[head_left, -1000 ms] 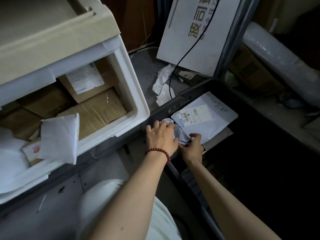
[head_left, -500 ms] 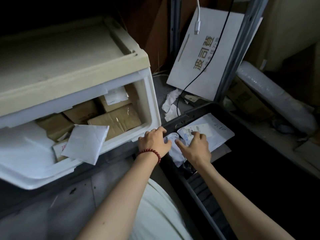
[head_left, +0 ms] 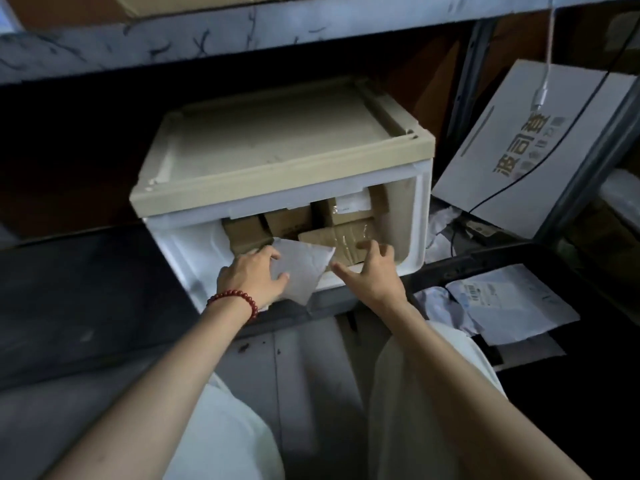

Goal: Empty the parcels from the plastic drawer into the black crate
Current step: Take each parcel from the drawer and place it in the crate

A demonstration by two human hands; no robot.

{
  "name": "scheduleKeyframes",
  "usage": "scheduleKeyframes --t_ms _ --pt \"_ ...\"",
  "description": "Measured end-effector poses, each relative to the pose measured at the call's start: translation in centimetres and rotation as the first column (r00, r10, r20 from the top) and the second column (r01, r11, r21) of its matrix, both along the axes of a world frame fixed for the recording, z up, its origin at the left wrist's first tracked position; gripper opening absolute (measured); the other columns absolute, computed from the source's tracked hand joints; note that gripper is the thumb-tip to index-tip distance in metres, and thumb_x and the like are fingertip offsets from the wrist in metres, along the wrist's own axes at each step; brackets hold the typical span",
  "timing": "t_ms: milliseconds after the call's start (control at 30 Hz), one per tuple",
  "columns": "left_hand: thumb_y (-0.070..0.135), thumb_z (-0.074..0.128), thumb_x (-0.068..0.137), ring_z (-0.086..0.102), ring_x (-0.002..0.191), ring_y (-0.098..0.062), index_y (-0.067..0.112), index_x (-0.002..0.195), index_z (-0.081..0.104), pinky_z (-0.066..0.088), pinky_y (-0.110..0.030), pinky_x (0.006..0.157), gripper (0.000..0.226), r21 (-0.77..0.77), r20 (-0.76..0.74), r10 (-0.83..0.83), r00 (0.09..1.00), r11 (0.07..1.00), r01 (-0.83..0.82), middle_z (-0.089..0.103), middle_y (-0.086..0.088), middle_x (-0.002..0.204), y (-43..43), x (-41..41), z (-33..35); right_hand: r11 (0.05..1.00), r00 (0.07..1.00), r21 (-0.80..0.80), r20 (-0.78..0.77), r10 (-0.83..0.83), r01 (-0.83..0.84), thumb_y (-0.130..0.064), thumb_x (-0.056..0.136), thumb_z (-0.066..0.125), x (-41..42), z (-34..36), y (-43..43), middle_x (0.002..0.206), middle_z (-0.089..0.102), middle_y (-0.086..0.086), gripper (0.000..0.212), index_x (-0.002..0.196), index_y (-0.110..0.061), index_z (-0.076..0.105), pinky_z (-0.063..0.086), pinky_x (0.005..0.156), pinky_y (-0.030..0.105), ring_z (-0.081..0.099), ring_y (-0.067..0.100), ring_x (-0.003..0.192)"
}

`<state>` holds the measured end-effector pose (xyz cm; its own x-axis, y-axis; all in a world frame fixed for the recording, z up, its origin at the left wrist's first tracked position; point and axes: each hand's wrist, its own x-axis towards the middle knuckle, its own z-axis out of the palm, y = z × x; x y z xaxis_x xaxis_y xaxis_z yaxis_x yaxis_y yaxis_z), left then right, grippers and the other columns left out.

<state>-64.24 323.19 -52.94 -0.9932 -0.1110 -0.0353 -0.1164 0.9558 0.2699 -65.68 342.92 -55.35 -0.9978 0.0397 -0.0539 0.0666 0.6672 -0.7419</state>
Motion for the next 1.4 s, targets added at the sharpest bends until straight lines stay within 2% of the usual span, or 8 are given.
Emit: scheduleKeyframes --t_ms 267,367,467,600,767,1000,1200,1400 --pt "0.047 0.062 0.085 0.044 0.127 -0.024 0.028 0.136 0.037 0.037 -0.046 0.104 0.06 -0.034 0.021 0.012 1.0 0.999 -0.012 0.047 0.001 0.14 -0.8 -0.7 -4.6 0.99 0.988 -0.091 0.1 0.117 -0.108 -0.048 0.084 0.068 -2.2 -2.0 -2.4 0.136 0.049 0.01 0.065 0.135 -0.016 0.043 0.037 0.086 0.024 0.05 0.024 0.119" --pt "0.048 0.072 0.077 0.044 0.128 -0.027 0.028 0.141 0.029 0.04 -0.045 0.103 0.08 -0.067 0.073 -0.039 0.997 0.997 0.043 0.043 -0.003 0.143 0.4 -1.7 -6.3 0.972 0.972 -0.191 0.16 0.172 -0.14 -0.041 0.087 0.067 -3.1 -3.0 -3.6 0.136 0.051 0.012 0.061 0.138 -0.021 0.038 0.041 0.059 0.005 0.055 0.019 0.099" --pt "0.055 0.075 0.07 0.04 0.131 -0.026 0.028 0.144 0.026 0.035 -0.047 0.106 0.093 -0.143 0.1 -0.088 0.991 0.985 0.101 0.039 -0.001 0.146 1.0 -2.1 -8.2 0.951 0.961 -0.289 0.213 0.177 -0.111 -0.037 0.089 0.066 -3.9 -3.9 -4.4 0.132 0.054 0.014 0.064 0.14 -0.021 0.031 0.047 0.058 0.013 0.057 0.014 0.085" --pt "0.039 0.074 0.077 0.049 0.121 -0.024 0.025 0.133 0.037 0.042 -0.042 0.099 0.068 -0.158 -0.057 -0.068 0.996 0.986 0.058 0.048 0.0 0.135 1.2 -2.6 -9.1 0.933 0.967 -0.358 0.225 0.117 -0.029 -0.027 0.092 0.063 -4.9 -4.5 -4.8 0.132 0.056 0.013 0.063 0.143 -0.018 0.028 0.051 0.094 0.041 0.059 0.027 0.112" --pt "0.026 0.064 0.085 0.058 0.102 -0.02 0.027 0.112 0.052 0.046 -0.036 0.085 0.029 -0.043 -0.21 -0.053 0.976 0.998 0.045 0.058 0.006 0.117 0.2 -2.8 -8.1 0.91 0.982 -0.415 0.174 0.075 0.004 -0.009 0.096 0.052 -5.9 -4.9 -4.4 0.13 0.058 0.01 0.052 0.143 -0.016 0.029 0.047 0.101 0.046 0.059 0.027 0.115" --pt "0.019 0.06 0.087 0.063 0.09 -0.017 0.025 0.099 0.059 0.049 -0.033 0.076 0.013 0.065 -0.393 -0.064 0.917 0.993 0.097 0.067 0.009 0.1 -0.3 -1.8 -6.1 0.94 0.989 -0.321 0.055 0.138 -0.114 0.008 0.089 0.052 -5.2 -4.4 -2.9 0.129 0.057 0.005 0.062 0.142 -0.019 0.035 0.051 0.083 0.036 0.062 0.021 0.1" --pt "0.017 0.06 0.092 0.064 0.081 -0.02 0.018 0.105 0.061 0.055 -0.034 0.064 0.014 0.173 -0.509 -0.087 0.856 0.964 0.201 0.069 0.002 0.098 -0.3 0.1 -3.8 0.953 0.987 -0.256 -0.031 0.16 -0.163 -0.017 0.087 0.07 -3.8 -3.3 -2.0 0.115 0.057 0.004 0.041 0.125 -0.017 0.055 0.041 0.061 0.012 0.062 0.011 0.087" --pt "0.029 0.055 0.095 0.059 0.071 -0.016 0.016 0.11 0.056 0.049 -0.027 0.06 0.02 0.268 -0.539 -0.002 0.842 0.948 0.174 0.064 0.002 0.088 -0.2 1.5 -1.5 0.825 0.985 -0.537 -0.092 0.149 -0.175 -0.011 0.086 0.071 -1.9 -1.9 -1.8 0.06 0.062 -0.014 0.018 0.083 -0.01 0.053 0.034 0.044 0.005 0.052 -0.009 0.046"
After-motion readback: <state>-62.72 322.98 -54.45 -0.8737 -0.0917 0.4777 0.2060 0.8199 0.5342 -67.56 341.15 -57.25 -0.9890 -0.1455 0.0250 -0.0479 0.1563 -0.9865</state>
